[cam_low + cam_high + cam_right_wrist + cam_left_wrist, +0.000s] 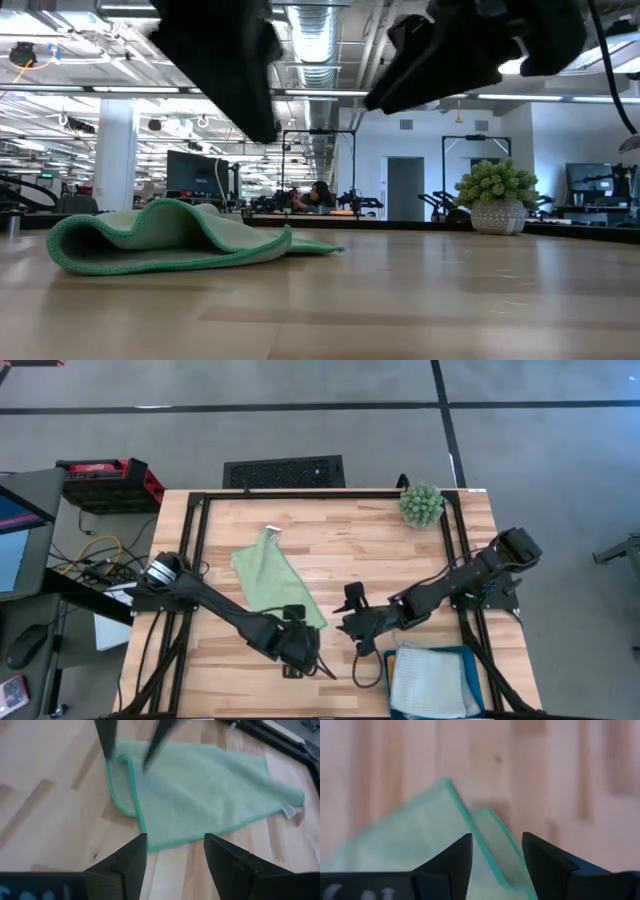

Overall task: Fold microfiber towels
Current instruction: Fold the green towel

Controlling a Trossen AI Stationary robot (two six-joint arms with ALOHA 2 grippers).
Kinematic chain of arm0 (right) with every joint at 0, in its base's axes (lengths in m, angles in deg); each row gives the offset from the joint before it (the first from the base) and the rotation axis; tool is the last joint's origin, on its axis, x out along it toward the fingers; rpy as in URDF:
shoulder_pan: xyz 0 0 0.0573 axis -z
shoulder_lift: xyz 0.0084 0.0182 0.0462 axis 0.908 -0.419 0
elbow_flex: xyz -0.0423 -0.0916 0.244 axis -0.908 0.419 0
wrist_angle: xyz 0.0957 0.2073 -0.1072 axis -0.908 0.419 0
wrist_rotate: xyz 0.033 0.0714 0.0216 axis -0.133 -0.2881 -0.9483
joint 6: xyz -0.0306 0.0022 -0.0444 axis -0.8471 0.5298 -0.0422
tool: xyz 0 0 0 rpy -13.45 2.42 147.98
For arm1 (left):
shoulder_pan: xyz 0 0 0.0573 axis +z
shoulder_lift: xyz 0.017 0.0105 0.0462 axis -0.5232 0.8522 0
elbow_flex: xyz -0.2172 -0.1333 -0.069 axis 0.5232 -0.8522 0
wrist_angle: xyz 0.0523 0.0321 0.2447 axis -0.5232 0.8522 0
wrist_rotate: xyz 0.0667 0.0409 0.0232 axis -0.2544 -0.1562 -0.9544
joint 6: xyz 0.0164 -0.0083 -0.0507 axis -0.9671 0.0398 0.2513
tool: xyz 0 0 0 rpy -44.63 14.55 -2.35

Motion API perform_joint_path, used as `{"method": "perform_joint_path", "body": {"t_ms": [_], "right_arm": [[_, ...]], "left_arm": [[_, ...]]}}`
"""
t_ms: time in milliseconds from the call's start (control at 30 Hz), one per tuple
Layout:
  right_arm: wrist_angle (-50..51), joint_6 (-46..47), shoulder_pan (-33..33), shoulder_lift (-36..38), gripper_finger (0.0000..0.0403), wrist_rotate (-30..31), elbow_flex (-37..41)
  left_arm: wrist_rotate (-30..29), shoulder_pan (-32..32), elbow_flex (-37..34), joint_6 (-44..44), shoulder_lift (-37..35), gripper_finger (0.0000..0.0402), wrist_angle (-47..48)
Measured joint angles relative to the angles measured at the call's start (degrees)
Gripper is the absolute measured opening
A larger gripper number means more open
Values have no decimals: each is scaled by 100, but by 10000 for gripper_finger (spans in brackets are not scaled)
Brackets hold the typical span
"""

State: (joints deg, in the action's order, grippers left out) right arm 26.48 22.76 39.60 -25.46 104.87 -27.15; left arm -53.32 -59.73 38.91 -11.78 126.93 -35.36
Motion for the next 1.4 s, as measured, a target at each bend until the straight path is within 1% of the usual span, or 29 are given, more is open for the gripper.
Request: {"method": "perform_joint_path", "body": {"t_ms": [67, 100, 300, 500, 667, 733, 833, 1133, 1333, 1400], "right_arm": [[-8, 3, -75, 120, 218, 68, 6], [-6, 3, -116, 186, 218, 70, -8], [160, 139, -296, 501, 218, 71, 3], [256, 201, -471, 610, 218, 74, 1], [258, 252, -611, 610, 218, 74, 3], [250, 299, -640, 610, 218, 76, 3], [290, 304, -680, 610, 218, 78, 3], [330, 306, -739, 610, 218, 100, 3], [357, 317, -736, 610, 218, 118, 3], [355, 315, -736, 610, 218, 120, 3]], "left_arm": [[-324, 51, -13, -73, 197, 165, -97], [-389, 90, -13, -115, 287, 165, -202], [-365, 368, -9, -265, 652, 165, -846], [-336, 611, -47, -111, 660, 165, -824], [-35, 755, -102, -29, 754, 165, -853], [-40, 770, -131, -19, 803, 165, -840], [-59, 783, -92, -97, 864, 165, -1104], [-33, 883, -98, 53, 1016, 165, -890], [512, 1064, -70, 142, 1139, 164, -820], [649, 1109, -70, 136, 1154, 158, -789]]}}
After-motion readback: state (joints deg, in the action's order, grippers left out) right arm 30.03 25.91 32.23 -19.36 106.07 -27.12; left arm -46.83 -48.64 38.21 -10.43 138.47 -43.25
